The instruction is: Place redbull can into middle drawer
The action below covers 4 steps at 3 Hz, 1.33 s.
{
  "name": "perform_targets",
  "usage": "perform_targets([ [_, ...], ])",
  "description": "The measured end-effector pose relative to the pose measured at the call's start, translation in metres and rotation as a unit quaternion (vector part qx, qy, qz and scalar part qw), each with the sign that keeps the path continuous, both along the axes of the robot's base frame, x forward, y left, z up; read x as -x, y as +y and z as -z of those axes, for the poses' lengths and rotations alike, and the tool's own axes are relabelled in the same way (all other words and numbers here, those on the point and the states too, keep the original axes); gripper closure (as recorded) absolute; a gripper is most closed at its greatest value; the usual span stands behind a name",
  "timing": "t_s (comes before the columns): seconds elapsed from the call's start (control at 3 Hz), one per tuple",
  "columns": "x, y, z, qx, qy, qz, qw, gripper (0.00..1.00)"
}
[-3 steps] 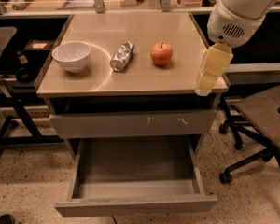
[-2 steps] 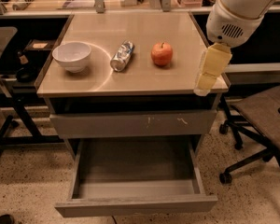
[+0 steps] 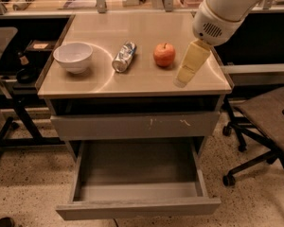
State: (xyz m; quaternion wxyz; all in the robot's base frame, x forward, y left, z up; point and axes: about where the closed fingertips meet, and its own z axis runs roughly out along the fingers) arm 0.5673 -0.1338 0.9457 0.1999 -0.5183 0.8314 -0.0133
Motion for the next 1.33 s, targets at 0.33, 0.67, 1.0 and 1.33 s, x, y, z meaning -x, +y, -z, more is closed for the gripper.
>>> perform_targets([
  [0.33,-0.023,0.011,0.004,-0.027,0.001,0.025,0.9993,0.00],
  [0.67,-0.024,0.012,0.004,-0.028,0.002,0.027,0.9992,0.00],
  [1.0,-0.026,0.015,0.006,-0.028,0.001,0.034,0.9990,0.00],
  [1.33,-0.047,0.032,0.017,-0.033,-0.004,0.069,0.9971,0.00],
])
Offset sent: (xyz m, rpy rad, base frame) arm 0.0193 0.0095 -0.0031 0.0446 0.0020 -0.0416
